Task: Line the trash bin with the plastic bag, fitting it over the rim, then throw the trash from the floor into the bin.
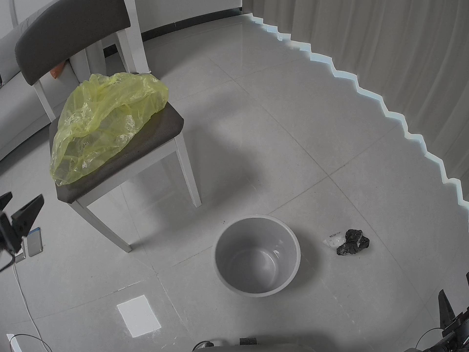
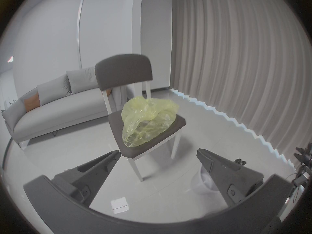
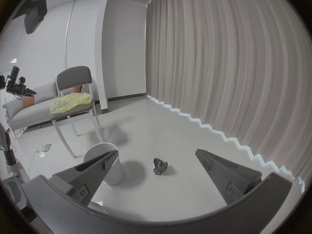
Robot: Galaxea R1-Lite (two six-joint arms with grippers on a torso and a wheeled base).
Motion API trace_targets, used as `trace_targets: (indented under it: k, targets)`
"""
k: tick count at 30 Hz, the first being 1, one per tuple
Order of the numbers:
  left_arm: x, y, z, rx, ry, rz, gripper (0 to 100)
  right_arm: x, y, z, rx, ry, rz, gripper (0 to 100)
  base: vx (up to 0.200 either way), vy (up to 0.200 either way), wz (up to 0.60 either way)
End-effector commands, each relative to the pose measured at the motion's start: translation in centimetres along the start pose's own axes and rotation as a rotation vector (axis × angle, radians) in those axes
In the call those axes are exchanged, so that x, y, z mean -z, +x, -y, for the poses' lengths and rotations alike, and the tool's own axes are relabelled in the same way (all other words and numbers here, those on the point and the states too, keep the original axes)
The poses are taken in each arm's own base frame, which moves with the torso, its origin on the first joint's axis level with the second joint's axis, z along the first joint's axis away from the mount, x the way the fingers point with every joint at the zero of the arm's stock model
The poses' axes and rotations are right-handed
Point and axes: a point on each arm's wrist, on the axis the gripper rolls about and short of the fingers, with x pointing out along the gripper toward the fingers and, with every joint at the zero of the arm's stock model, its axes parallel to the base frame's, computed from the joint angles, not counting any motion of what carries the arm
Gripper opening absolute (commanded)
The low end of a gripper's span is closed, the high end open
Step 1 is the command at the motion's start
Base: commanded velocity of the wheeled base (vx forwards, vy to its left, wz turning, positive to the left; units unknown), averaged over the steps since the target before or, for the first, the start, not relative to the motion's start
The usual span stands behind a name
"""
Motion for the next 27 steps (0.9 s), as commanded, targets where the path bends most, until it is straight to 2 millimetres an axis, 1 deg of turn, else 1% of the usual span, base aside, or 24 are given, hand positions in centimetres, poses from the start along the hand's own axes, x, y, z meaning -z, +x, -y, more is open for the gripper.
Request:
trace_targets:
  k: [1, 7, 14, 19, 27]
  targets:
    - [-2.1, 13.9, -2.2, -0.201, 0.127, -0.307, 100, 0.5, 0.0, 0.0, -0.004, -0.003, -0.007, 100, 0.000, 0.000, 0.00]
    - [-2.6, 15.8, -2.6, -0.223, 0.200, -0.323, 100, 0.5, 0.0, 0.0, -0.004, -0.003, -0.007, 100, 0.000, 0.000, 0.00]
    - [-2.9, 17.0, -3.7, -0.264, 0.228, -0.314, 100, 0.5, 0.0, 0.0, -0.005, -0.003, -0.007, 100, 0.000, 0.000, 0.00]
    - [-3.0, 18.7, -4.0, -0.263, 0.265, -0.307, 100, 0.5, 0.0, 0.0, -0.004, -0.003, -0.007, 100, 0.000, 0.000, 0.00]
    - [-3.3, 19.5, -4.6, -0.278, 0.262, -0.304, 100, 0.5, 0.0, 0.0, -0.007, -0.003, -0.007, 100, 0.000, 0.000, 0.00]
